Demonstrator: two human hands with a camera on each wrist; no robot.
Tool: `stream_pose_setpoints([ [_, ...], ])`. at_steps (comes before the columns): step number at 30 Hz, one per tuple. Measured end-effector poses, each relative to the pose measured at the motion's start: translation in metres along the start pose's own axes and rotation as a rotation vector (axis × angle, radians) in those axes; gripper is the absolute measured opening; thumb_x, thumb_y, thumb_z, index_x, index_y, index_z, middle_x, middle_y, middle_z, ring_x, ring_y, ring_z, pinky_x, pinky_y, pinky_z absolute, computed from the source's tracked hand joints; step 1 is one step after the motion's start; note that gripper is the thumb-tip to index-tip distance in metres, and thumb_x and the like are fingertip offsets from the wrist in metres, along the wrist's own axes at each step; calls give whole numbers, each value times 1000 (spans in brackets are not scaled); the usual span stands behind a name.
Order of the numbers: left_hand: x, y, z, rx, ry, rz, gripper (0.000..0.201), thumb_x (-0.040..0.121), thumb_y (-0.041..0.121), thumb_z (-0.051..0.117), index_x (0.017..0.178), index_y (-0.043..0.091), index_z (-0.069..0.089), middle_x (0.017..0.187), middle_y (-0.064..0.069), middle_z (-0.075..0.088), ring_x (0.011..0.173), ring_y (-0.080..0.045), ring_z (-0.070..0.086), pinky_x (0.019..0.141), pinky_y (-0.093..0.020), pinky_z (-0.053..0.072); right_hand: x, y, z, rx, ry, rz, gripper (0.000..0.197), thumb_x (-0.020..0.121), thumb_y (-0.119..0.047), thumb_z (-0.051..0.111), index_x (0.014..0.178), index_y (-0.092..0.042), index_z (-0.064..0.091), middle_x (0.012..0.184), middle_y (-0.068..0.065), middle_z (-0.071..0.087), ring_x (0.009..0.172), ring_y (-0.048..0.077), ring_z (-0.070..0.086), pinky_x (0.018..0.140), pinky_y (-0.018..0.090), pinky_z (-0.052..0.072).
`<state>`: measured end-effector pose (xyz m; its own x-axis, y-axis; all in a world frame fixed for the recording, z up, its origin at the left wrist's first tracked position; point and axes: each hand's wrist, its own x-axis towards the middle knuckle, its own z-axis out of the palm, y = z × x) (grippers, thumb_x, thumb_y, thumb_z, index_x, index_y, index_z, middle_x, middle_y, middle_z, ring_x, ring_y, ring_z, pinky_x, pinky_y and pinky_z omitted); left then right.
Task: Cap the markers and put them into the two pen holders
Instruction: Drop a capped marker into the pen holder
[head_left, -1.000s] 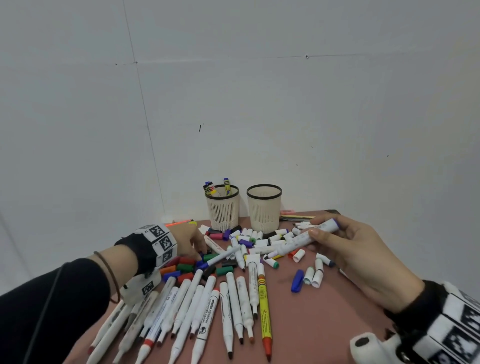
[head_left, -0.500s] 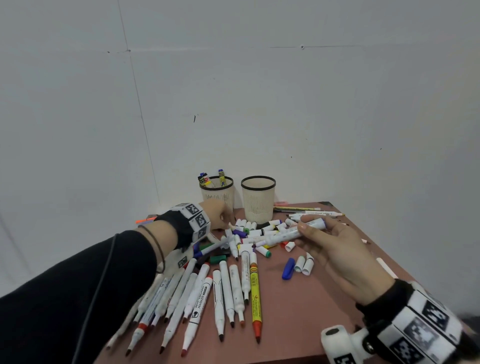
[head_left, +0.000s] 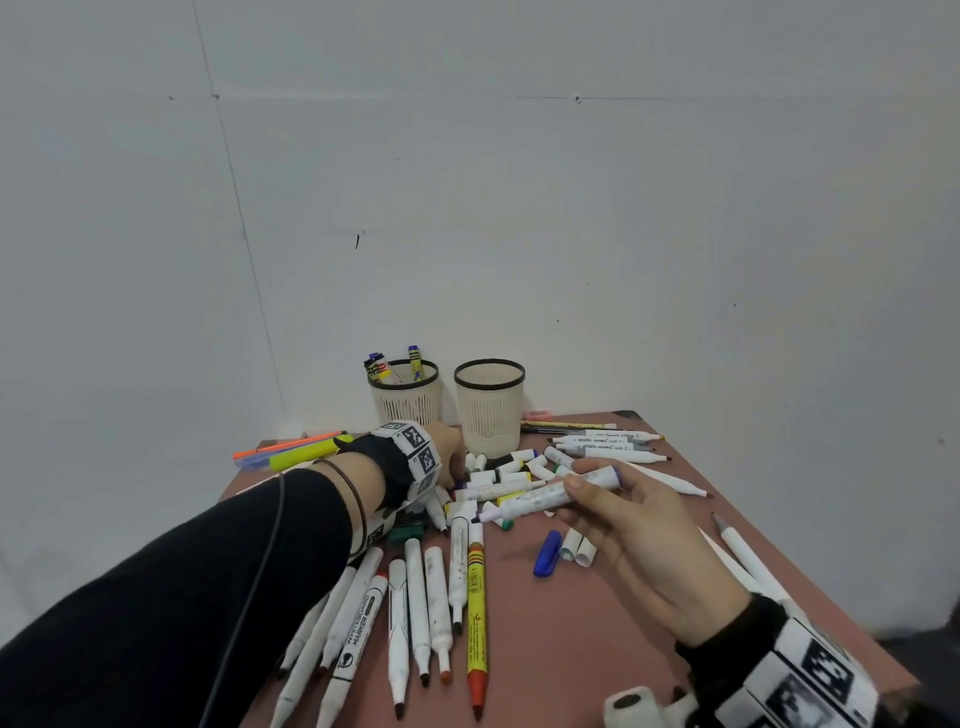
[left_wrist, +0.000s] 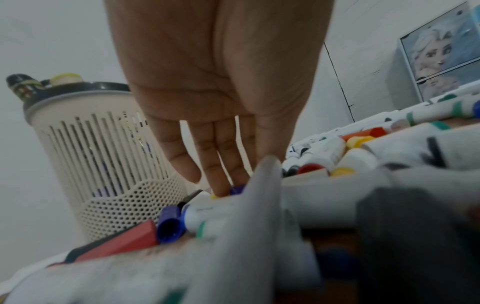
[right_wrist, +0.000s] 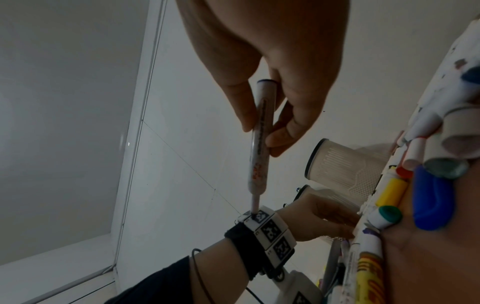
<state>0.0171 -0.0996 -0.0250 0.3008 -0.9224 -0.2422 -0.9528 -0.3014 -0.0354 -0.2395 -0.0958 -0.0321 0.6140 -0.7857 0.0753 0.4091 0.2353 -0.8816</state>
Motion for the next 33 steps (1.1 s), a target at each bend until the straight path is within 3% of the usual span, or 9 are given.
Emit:
stream_pose_setpoints([
  [5,-2,1,-7,-29,81,-3,26,89,17,61,113,9,68,117,-7,65,107,-22,59,88,-26,45,-1,-2,-3,26,8,2,12,83,3,60,95,2,63,90,16,72,76,20,70,68,24,58],
  [8,-12,-3,-16,-147,211,-14,24,88,17,63,111,12,67,113,-3,66,104,-19,60,89,-26,48,-4,-4,-3,66,29,-18,15,82,2,61,97,1,62,88,13,72,76,18,69,67,24,58],
  [13,-53,-1,-30,-375,465,19,16,83,15,67,99,16,69,91,4,62,87,-10,57,77,-21,46,-12,-10,-3,115,73,-74,19,85,7,57,100,-4,60,89,9,72,78,18,69,65,23,58],
  [18,-107,7,-26,-607,673,53,16,83,10,67,97,17,71,85,9,64,76,-1,56,66,-2,39,-21,-14,1,129,68,-69,22,87,11,52,103,-4,59,101,15,70,96,22,68,75,24,58],
  [22,-147,18,-14,-919,746,61,18,79,6,73,89,20,68,86,3,69,76,-7,61,70,-13,48,-30,-13,8,173,104,-94,23,88,9,54,105,-6,58,102,17,68,95,22,68,81,25,56],
  [25,-171,26,-7,-1080,756,101,17,78,2,73,84,17,69,81,2,70,72,-7,63,69,-14,51,-40,-14,16,211,101,-134,26,88,7,55,112,-3,55,98,16,65,82,16,68,71,20,57],
  [28,-191,35,0,-1184,764,127,16,78,2,72,90,13,71,76,2,70,67,0,64,64,-12,51,-49,-14,24,164,100,-188,23,89,3,55,111,-4,54,89,10,63,69,10,66,61,17,54],
  [30,-201,39,7,-1230,782,129,16,79,4,72,89,16,71,75,5,71,68,0,65,65,-12,51,-54,-15,29,139,82,-227,20,89,3,56,108,-5,55,83,5,68,72,9,69,65,17,55],
  [33,-210,44,19,-1288,802,129,15,78,6,72,89,16,72,86,-1,74,81,-10,69,76,-21,56,-62,-15,32,87,52,-249,18,88,2,57,103,-9,57,76,-1,71,77,13,69,71,20,57],
])
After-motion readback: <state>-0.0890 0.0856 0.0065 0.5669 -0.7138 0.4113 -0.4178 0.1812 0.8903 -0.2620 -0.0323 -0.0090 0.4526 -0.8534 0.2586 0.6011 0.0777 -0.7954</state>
